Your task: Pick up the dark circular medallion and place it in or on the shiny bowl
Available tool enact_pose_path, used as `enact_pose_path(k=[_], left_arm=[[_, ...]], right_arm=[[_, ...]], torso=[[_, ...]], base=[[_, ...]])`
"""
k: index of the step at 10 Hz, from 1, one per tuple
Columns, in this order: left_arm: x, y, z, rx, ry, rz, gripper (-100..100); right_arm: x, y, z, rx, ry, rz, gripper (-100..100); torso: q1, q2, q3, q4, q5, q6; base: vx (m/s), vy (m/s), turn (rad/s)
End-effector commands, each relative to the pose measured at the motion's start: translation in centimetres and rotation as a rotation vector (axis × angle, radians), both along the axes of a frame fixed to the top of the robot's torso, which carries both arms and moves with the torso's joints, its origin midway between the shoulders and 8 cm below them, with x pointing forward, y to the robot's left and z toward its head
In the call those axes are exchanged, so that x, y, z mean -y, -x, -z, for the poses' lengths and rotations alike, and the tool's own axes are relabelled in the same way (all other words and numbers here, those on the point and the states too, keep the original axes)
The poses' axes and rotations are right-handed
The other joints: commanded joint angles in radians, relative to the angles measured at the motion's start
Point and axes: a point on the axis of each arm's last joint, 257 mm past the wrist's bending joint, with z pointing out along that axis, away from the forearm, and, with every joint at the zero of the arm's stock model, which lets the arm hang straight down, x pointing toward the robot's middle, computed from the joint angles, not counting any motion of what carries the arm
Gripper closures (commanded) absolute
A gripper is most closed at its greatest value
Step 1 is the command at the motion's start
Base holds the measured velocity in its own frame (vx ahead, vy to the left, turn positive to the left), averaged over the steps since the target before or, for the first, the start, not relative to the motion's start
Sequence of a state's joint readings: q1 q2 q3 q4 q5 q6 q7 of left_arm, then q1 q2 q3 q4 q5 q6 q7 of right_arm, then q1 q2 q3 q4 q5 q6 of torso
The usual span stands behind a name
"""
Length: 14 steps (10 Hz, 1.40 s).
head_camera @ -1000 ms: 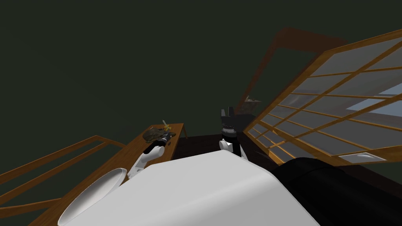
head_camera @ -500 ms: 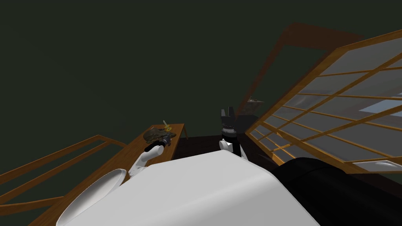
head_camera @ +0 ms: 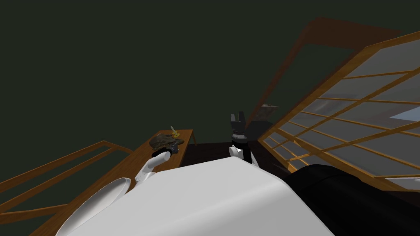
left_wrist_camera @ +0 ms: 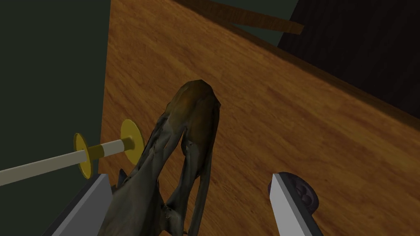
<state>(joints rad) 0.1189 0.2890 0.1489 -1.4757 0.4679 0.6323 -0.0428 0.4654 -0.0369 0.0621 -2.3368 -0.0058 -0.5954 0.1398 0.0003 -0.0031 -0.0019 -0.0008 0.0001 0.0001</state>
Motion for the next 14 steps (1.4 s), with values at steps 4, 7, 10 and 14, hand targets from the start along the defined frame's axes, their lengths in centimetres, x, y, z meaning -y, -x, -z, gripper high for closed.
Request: enact_pose_path(k=[4,7,10,14], left_arm=[[-0.5,3.3,4.3,-0.181,0.092,-0.034,-100],[-0.8,4.9,5.8,-0.259,0.133,-0.052,-100],[-1.4,6.5,7.0,-0.338,0.172,-0.073,-100],[-1.7,7.1,7.3,-0.367,0.183,-0.082,0]], right_arm=[[0.0,0.0,0.0,0.0,0.0,0.0,0],[0.0,0.0,0.0,0.0,0.0,0.0,0],[0.0,0.0,0.0,0.0,0.0,0.0,0],[0.0,0.0,0.0,0.0,0.0,0.0,0]], torso=[[0.0,0.0,0.0,0.0,0.0,0.0],[0.0,0.0,0.0,0.0,0.0,0.0],[0.0,0.001,0.001,0.0,0.0,0.0],[0.0,0.003,0.001,0.001,0.0,0.0]], base=[[0.044,-0.003,0.039],[0.042,0.0,0.028],[0.034,0.001,0.035],[0.018,-0.001,0.013]])
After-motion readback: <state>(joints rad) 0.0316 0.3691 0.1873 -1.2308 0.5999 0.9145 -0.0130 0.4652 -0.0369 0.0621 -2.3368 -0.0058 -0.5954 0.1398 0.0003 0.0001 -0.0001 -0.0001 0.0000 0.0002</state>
